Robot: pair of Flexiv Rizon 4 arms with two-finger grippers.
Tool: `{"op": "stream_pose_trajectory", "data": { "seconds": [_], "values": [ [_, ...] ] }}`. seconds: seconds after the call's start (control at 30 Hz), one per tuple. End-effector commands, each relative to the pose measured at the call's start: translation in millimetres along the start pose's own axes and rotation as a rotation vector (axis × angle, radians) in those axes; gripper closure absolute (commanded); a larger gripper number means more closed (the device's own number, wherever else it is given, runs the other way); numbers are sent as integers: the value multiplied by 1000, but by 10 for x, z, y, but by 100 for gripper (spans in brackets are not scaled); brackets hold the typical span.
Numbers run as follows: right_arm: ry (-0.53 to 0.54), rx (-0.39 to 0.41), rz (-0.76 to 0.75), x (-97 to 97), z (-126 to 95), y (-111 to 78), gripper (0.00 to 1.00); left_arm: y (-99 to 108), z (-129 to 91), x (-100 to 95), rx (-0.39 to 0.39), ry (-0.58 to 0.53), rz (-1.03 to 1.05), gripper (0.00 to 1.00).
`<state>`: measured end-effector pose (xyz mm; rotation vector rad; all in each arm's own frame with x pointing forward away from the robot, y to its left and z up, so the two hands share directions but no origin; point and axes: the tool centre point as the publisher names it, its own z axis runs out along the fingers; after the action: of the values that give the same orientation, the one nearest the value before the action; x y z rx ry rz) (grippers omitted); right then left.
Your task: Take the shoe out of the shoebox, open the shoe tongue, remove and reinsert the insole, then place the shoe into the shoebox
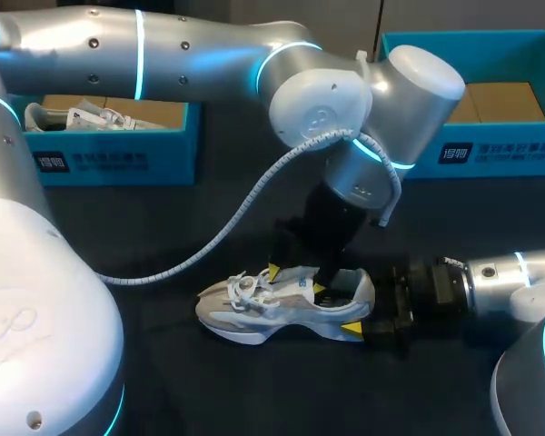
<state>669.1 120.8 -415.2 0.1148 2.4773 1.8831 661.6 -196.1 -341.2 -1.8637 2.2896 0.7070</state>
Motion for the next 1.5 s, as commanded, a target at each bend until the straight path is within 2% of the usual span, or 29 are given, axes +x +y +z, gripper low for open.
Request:
{"op": "stream_pose_trajectory", "data": {
  "seconds": [0.03, 0.23, 0.37, 0.57, 0.77, 1.03, 1.27, 1.5],
  "values": [
    [-1, 4, 0, 6, 2, 8, 100, 73, -19, -108, 20, 22, -2, 50],
    [-1, 4, 0, 6, 2, 8, 100, 82, -29, -141, 15, 51, 5, 62],
    [-1, 4, 0, 6, 2, 8, 100, 73, -24, -139, 14, 60, 11, 60],
    [-1, 4, 0, 6, 2, 8, 100, 94, -39, -64, 29, 59, 33, 67],
    [-1, 4, 0, 6, 2, 8, 100, 87, -70, -64, 34, 72, 38, 100],
    [-1, 4, 0, 6, 2, 8, 100, 117, -77, -272, 45, 174, 48, 100],
    [-1, 4, 0, 6, 2, 8, 100, 183, 3, -526, 106, 364, 73, 100],
    [-1, 4, 0, 6, 2, 8, 100, 300, 41, -727, 178, 503, 94, 100]
  ]
}}
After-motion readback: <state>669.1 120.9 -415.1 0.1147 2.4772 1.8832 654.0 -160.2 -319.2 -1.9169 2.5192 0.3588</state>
